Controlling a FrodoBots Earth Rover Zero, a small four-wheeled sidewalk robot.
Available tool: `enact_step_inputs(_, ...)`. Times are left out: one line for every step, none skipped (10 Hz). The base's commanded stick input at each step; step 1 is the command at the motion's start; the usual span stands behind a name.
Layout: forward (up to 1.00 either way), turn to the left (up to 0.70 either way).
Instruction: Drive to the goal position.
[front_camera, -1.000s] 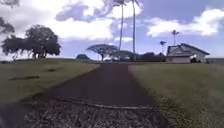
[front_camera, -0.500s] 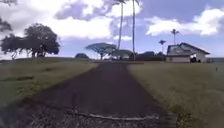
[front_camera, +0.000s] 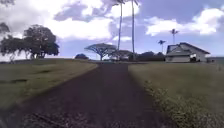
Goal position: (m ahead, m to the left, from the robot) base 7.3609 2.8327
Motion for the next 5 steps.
enact_step_inputs(0.5, 0.0)
enact_step_inputs(0.5, 0.0)
enact_step_inputs(0.5, 0.0)
enact_step_inputs(0.5, 0.0)
enact_step_inputs(0.5, 0.0)
